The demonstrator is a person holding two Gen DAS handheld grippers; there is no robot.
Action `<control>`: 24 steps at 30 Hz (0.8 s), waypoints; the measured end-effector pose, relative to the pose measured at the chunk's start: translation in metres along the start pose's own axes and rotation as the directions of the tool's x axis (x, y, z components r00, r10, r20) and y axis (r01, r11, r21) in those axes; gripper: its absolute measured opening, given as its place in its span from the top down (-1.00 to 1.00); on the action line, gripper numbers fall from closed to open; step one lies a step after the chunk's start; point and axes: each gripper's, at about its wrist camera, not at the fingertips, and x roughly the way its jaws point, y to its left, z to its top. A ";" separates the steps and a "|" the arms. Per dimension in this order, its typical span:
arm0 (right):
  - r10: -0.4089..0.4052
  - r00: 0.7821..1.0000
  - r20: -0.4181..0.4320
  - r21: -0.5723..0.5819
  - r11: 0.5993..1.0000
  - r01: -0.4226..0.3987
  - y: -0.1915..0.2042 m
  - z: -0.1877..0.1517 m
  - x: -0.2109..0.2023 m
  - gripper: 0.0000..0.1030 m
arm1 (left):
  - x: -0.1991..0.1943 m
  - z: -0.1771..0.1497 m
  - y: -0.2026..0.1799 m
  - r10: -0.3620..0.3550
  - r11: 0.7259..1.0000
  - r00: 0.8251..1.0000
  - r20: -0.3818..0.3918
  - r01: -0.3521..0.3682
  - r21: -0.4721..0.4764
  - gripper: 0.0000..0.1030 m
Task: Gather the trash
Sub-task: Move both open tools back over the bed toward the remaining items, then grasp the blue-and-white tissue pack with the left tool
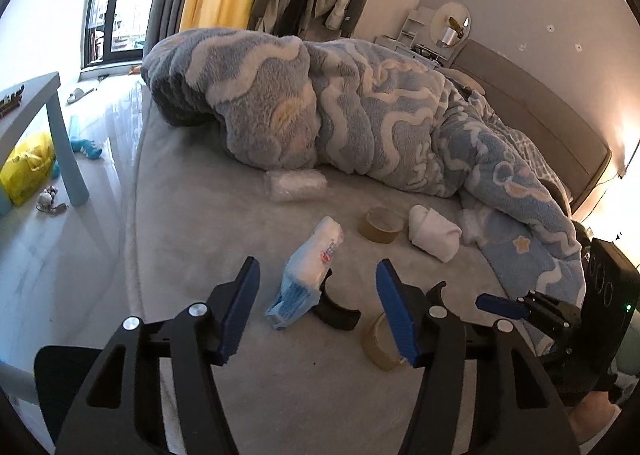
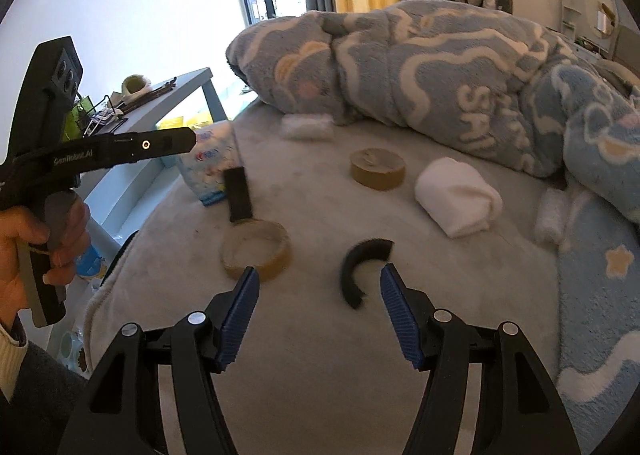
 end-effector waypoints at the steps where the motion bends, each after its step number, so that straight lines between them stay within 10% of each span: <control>1: -0.001 1.000 -0.001 0.003 1.000 0.001 -0.002 -0.001 0.000 -0.25 | 0.003 0.000 -0.002 0.001 1.000 1.000 -0.004 -0.001 0.001 -0.11; 15: -0.012 1.000 -0.024 0.041 0.999 0.013 -0.024 -0.012 0.002 -0.26 | 0.021 0.000 0.000 -0.013 0.998 1.000 -0.025 0.011 -0.056 0.67; 24: -0.019 0.998 -0.059 0.049 0.999 0.022 -0.025 -0.011 0.015 -0.25 | 0.006 0.005 0.003 -0.022 0.998 0.999 0.026 0.023 -0.066 0.69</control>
